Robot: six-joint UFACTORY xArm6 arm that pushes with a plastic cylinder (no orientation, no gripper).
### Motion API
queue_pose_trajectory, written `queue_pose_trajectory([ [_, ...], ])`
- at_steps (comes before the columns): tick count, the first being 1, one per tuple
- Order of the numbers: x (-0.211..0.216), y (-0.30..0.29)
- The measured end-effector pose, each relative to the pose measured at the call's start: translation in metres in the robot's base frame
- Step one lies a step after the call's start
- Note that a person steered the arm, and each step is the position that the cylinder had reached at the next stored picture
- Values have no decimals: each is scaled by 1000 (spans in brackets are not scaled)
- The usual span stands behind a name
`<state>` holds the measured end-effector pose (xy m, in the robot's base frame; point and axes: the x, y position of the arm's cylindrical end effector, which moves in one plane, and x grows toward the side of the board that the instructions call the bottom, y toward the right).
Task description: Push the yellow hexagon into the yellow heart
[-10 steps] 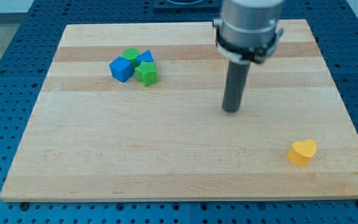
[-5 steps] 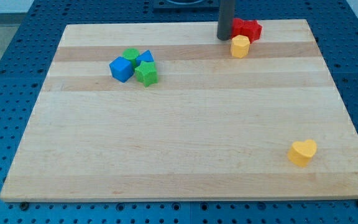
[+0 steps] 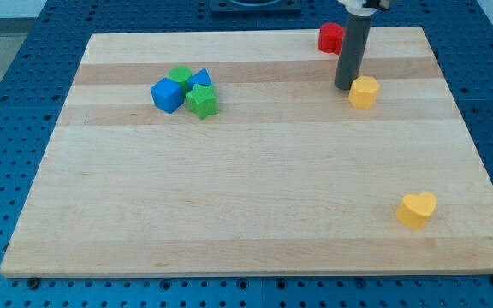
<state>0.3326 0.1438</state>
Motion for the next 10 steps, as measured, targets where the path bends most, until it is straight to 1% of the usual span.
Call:
queue_pose_trajectory([
  [2,7,33],
  [3,35,34],
  [4,75,38],
  [5,93,42],
  [6,69,60],
  [7,61,99],
  [8,83,114],
  [9,101,110],
  [10,109,95],
])
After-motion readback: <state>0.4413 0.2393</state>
